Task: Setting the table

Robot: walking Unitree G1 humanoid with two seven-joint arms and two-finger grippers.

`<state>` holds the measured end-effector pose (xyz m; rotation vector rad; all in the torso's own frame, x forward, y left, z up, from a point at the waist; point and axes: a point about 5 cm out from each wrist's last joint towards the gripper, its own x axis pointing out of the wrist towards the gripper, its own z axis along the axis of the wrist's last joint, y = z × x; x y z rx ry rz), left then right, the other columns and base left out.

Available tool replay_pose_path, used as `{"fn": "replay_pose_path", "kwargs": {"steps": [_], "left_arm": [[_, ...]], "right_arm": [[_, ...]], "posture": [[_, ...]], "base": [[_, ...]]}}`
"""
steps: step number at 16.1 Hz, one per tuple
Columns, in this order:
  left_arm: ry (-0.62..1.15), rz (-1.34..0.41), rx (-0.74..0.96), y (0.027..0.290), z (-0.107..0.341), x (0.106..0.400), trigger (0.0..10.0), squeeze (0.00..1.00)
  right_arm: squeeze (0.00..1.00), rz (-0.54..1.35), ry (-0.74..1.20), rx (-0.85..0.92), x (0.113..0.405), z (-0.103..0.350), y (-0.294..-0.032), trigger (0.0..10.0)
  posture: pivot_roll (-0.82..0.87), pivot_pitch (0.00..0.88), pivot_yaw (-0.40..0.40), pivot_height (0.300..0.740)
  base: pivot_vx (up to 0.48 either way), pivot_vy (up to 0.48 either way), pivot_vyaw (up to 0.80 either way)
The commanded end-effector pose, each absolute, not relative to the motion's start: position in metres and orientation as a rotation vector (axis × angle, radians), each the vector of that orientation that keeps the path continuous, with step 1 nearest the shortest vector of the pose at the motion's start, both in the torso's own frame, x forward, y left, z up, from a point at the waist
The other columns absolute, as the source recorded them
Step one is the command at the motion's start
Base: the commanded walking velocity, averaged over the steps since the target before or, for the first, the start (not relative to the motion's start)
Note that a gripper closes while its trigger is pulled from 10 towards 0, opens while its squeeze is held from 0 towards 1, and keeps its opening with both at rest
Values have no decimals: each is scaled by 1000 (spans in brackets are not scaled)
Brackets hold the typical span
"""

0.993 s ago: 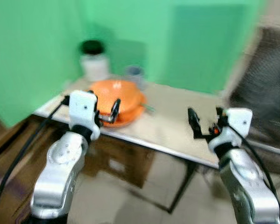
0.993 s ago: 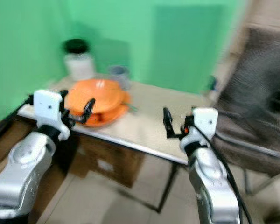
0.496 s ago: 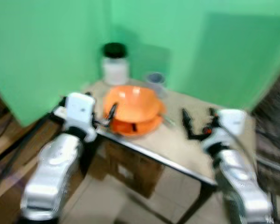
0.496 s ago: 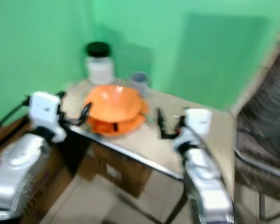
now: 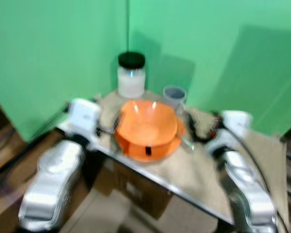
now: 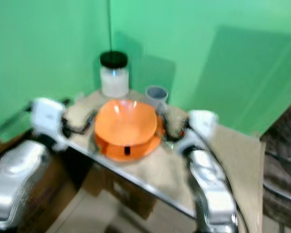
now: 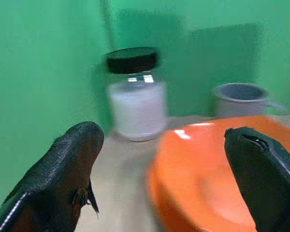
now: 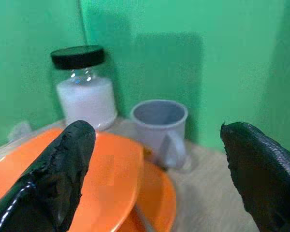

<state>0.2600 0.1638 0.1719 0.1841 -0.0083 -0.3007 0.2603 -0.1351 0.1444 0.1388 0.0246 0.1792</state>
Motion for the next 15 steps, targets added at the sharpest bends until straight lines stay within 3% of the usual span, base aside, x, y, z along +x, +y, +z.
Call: {"fn": "replay_pose_path", "kwargs": {"steps": [1, 9, 11, 15], "left_arm": [[-25, -341, 171, 153, 175, 260, 10000, 0], [-16, -354, 193, 153, 174, 255, 10000, 0], [-27, -385, 225, 151, 175, 256, 10000, 0], [-11, -470, 273, 146, 174, 252, 10000, 0]], "right_arm": [[1000, 143, 25, 129, 260, 143, -147, 10000], [1000, 191, 30, 94, 268, 142, -143, 10000], [1000, 192, 61, 139, 275, 140, -147, 10000], [1000, 343, 150, 36, 287, 131, -153, 10000]], "posture": [[55, 0, -59, 740], [61, 1, -72, 740], [62, 2, -73, 740], [62, 6, -87, 740]], "base": [[334, 0, 0], [332, 0, 0], [0, 0, 256], [0, 0, 0]]}}
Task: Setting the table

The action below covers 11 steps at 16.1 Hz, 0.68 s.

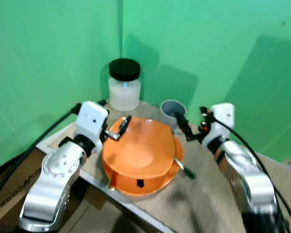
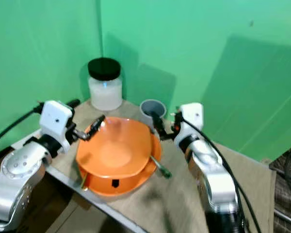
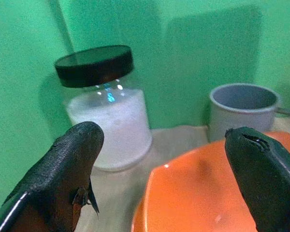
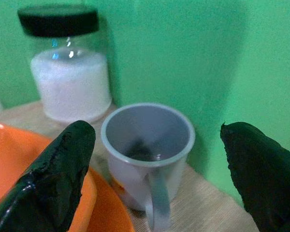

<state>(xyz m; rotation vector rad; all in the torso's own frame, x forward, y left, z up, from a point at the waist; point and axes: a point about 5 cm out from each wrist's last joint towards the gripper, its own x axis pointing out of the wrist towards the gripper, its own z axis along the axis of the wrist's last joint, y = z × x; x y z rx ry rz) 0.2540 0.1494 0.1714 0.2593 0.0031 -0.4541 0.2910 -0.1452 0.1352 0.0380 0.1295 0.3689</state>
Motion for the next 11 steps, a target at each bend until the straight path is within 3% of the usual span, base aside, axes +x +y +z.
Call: {"fn": "replay_pose_path", "kwargs": {"steps": [1, 2, 3, 8, 11], "left_arm": [[-5, -496, 258, 146, 176, 252, 10000, 0], [15, -553, 264, 145, 175, 250, 10000, 0], [40, -606, 288, 144, 172, 248, 10000, 0], [126, -771, 306, 141, 165, 239, 10000, 0], [127, -786, 283, 136, 166, 238, 10000, 0]], "right_arm": [[1000, 355, 170, 57, 299, 132, -161, 10000], [788, 361, 180, 59, 310, 132, -167, 10000], [0, 407, 188, 85, 318, 133, -166, 10000], [0, 434, 278, 43, 344, 114, -174, 10000], [0, 470, 285, 82, 348, 106, -172, 8000]], "posture": [[51, 4, -89, 740], [50, 3, -91, 740], [48, 0, -98, 740], [50, 0, -122, 740], [54, 0, -134, 740]], "base": [[0, 0, 0], [0, 0, 0], [0, 0, 0], [0, 0, 0], [0, 0, 0]]}}
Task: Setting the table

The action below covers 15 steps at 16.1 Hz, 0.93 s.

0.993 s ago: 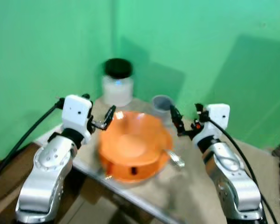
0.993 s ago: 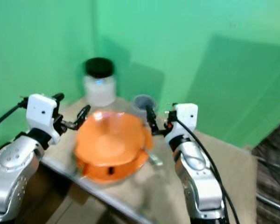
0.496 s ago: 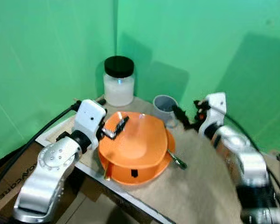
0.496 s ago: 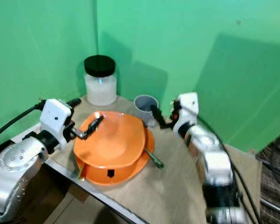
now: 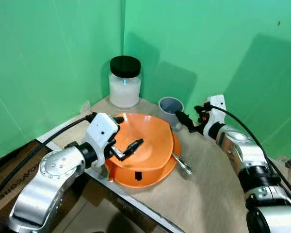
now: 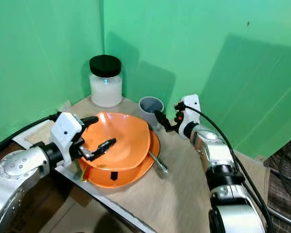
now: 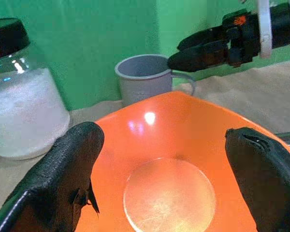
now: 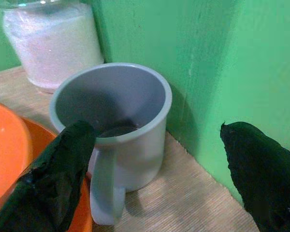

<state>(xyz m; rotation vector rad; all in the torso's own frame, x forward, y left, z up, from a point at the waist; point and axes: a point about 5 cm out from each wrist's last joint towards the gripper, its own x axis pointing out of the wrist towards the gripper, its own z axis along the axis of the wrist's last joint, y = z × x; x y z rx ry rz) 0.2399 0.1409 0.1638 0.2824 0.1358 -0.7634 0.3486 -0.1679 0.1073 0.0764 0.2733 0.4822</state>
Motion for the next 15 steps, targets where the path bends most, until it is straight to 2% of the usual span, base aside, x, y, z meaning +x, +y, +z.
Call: {"fn": "replay_pose_path", "kwargs": {"steps": [1, 2, 3, 4, 5, 6, 8, 9, 10, 14, 15], "left_arm": [[128, -791, 283, 135, 166, 237, 10000, 0], [128, -792, 283, 135, 166, 238, 10000, 0], [128, -794, 283, 135, 166, 238, 10000, 0], [126, -797, 283, 135, 166, 238, 10000, 0], [125, -799, 282, 135, 167, 237, 10000, 0], [126, -801, 281, 136, 167, 237, 10000, 0], [127, -803, 282, 136, 166, 236, 10000, 0], [127, -804, 282, 135, 166, 236, 10000, 0], [127, -805, 281, 135, 166, 236, 10000, 0], [129, -826, 277, 134, 166, 235, 10000, 0], [134, -844, 273, 132, 166, 234, 10000, 0]], "right_arm": [[0, 477, 293, 64, 350, 103, -171, 6235], [0, 475, 294, 50, 351, 102, -171, 6235], [0, 472, 296, 41, 353, 102, -171, 3961], [0, 475, 284, 43, 356, 104, -172, 4000], [0, 482, 264, 56, 358, 108, -174, 8824], [0, 501, 248, 71, 358, 112, -178, 10000], [12, 552, 248, 97, 354, 114, -184, 10000], [831, 572, 249, 100, 353, 114, -186, 10000], [1000, 585, 263, 84, 351, 111, -189, 10000], [1000, 630, 279, 45, 344, 104, -189, 10000], [0, 635, 284, 43, 344, 100, -183, 10000]], "posture": [[54, 0, -135, 740], [54, 0, -135, 740], [53, 0, -136, 740], [53, 0, -137, 740], [54, 0, -138, 740], [53, 0, -138, 740], [52, 0, -138, 740], [50, 0, -138, 740], [50, 0, -137, 740], [46, 0, -129, 740], [46, 0, -126, 740]], "base": [[0, 0, 0], [0, 0, 0], [0, 0, 0], [0, 0, 0], [0, 0, 0], [0, 0, 0], [0, 0, 0], [0, 0, 0], [0, 0, 0], [0, 0, 0], [0, 0, 0]]}}
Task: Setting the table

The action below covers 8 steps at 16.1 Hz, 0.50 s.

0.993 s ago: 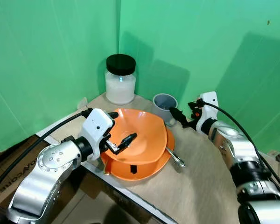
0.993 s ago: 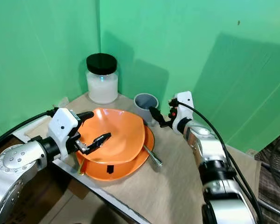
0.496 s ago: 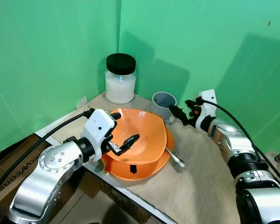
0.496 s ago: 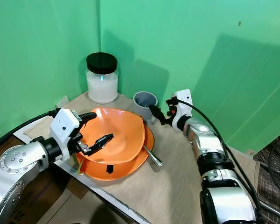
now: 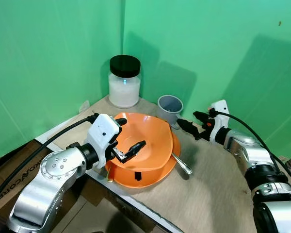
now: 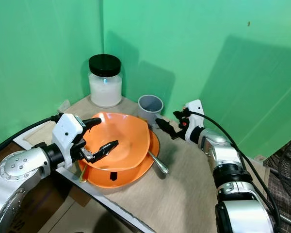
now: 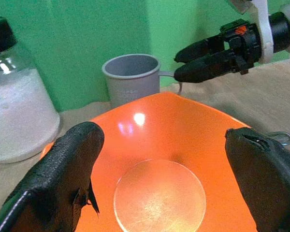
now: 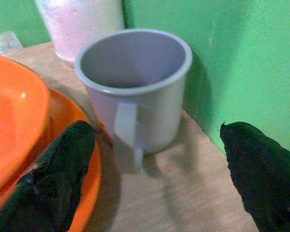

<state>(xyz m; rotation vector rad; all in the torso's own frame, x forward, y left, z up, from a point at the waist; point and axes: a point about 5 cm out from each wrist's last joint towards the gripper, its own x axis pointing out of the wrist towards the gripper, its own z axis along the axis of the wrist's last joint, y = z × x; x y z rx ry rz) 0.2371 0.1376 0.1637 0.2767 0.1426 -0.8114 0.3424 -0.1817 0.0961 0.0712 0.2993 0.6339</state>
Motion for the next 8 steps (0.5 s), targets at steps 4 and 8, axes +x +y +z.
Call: {"fn": "replay_pose_path", "kwargs": {"steps": [4, 8], "left_arm": [[146, -857, 275, 132, 165, 232, 10000, 0], [149, -857, 275, 132, 164, 232, 10000, 0]], "right_arm": [[0, 578, 304, 44, 346, 92, -172, 10000], [0, 536, 318, 69, 348, 90, -175, 2784]], "posture": [[51, 0, -127, 740], [54, 0, -129, 740]], "base": [[0, 0, 0], [0, 0, 0]]}}
